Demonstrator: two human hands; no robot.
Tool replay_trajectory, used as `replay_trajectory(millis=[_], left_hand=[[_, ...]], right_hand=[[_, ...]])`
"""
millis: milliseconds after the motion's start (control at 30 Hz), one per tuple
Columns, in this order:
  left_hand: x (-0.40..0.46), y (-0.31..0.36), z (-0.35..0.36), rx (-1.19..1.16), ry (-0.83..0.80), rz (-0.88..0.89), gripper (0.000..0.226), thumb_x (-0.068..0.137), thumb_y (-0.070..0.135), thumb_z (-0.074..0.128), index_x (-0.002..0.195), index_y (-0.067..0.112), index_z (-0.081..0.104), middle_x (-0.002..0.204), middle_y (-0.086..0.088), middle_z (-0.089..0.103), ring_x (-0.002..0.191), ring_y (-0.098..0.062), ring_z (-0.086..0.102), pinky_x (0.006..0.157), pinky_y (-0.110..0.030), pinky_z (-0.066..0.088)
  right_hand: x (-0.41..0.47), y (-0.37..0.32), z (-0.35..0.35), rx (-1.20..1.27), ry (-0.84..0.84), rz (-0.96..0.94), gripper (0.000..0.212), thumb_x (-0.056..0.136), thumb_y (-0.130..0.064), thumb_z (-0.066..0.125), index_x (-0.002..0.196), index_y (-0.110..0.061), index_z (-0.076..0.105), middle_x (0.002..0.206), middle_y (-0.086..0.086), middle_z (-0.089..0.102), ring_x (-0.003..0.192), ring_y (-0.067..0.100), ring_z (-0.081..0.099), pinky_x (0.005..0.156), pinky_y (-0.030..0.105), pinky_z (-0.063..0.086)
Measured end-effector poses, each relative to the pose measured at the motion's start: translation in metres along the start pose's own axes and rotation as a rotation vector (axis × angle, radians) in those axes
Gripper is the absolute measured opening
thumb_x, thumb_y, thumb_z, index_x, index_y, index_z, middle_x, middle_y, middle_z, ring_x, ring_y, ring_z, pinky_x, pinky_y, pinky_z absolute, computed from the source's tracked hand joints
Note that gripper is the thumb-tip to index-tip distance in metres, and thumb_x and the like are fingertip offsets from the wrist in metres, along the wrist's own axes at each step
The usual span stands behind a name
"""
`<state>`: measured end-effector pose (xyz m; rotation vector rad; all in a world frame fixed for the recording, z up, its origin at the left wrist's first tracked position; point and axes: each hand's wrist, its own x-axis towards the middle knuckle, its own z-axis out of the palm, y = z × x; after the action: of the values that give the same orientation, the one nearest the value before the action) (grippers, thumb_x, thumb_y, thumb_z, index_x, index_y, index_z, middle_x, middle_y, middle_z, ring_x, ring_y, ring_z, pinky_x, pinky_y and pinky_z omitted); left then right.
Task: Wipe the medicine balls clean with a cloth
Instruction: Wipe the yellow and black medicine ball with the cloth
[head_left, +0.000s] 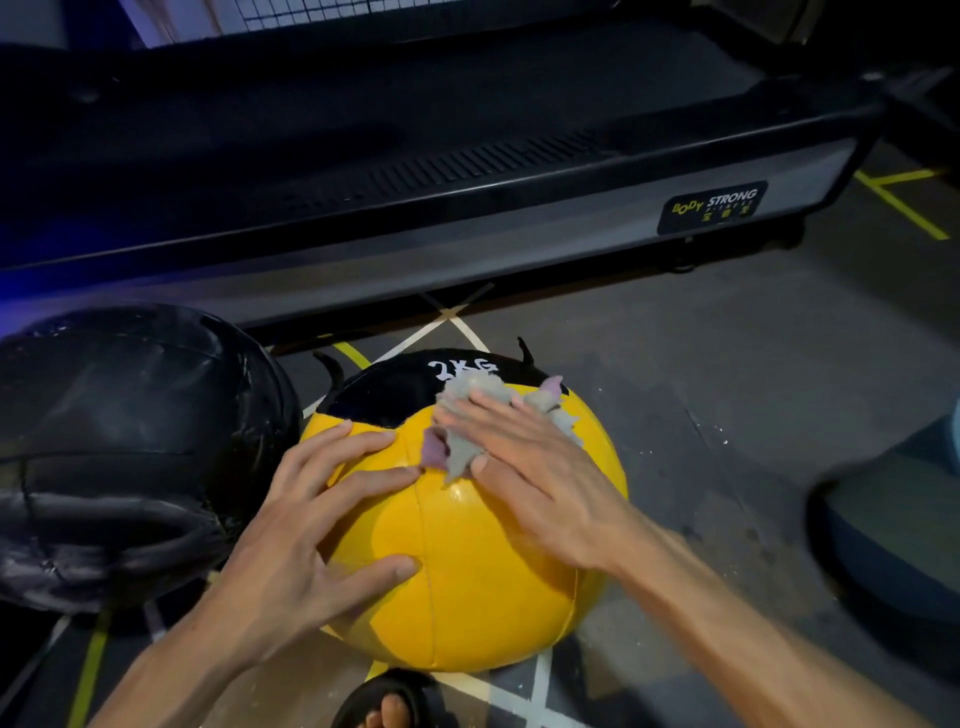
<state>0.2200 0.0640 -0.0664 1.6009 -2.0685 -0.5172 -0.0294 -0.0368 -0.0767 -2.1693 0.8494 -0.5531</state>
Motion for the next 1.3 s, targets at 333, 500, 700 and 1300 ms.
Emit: replay_trajectory(millis=[333, 500, 700, 1300], left_hand=[[0.044, -0.022, -0.042, -0.301, 0.229, -0.289, 0.054, 0.088, 0.062, 0.069, 0.135, 0.038, 0.059, 0.127, 0.016, 0.062, 0.11, 0.002, 0.062, 0.091, -0.029, 0.05], [0.091, -0.048, -0.04, -0.293, -0.04, -0.412, 0.041, 0.09, 0.045, 0.067, 0.13, 0.041, 0.065, 0.123, 0.012, 0.069, 0.107, -0.009, 0.068, 0.095, -0.037, 0.055], [0.094, -0.048, -0.031, -0.25, 0.199, -0.345, 0.015, 0.097, 0.033, 0.064, 0.085, 0.031, 0.073, 0.077, 0.01, 0.071, 0.066, -0.003, 0.064, 0.067, -0.033, 0.051], [0.094, 0.021, -0.035, 0.218, -0.336, -0.271, 0.116, 0.051, 0.105, 0.049, 0.151, 0.067, 0.005, 0.166, 0.026, -0.015, 0.157, -0.019, -0.008, 0.125, -0.061, 0.015]], right_hand=[[-0.034, 0.066, -0.02, 0.226, 0.146, 0.317, 0.041, 0.104, -0.046, 0.031, 0.143, -0.055, 0.041, 0.154, -0.037, 0.029, 0.147, -0.01, 0.019, 0.125, 0.037, 0.015], [-0.04, 0.062, -0.019, 0.291, 0.2, 0.296, 0.034, 0.105, -0.044, 0.04, 0.134, -0.056, 0.053, 0.146, -0.038, 0.042, 0.139, -0.008, 0.038, 0.11, 0.02, 0.031], [-0.042, 0.076, -0.023, 0.507, 0.473, 0.512, 0.025, 0.104, -0.033, 0.051, 0.114, -0.046, 0.07, 0.097, 0.0, 0.074, 0.086, 0.019, 0.068, 0.078, 0.039, 0.053], [-0.065, 0.114, 0.027, 1.046, 0.505, 1.124, 0.025, 0.107, -0.018, 0.045, 0.123, -0.009, 0.063, 0.09, 0.024, 0.072, 0.075, 0.031, 0.066, 0.058, 0.035, 0.052]])
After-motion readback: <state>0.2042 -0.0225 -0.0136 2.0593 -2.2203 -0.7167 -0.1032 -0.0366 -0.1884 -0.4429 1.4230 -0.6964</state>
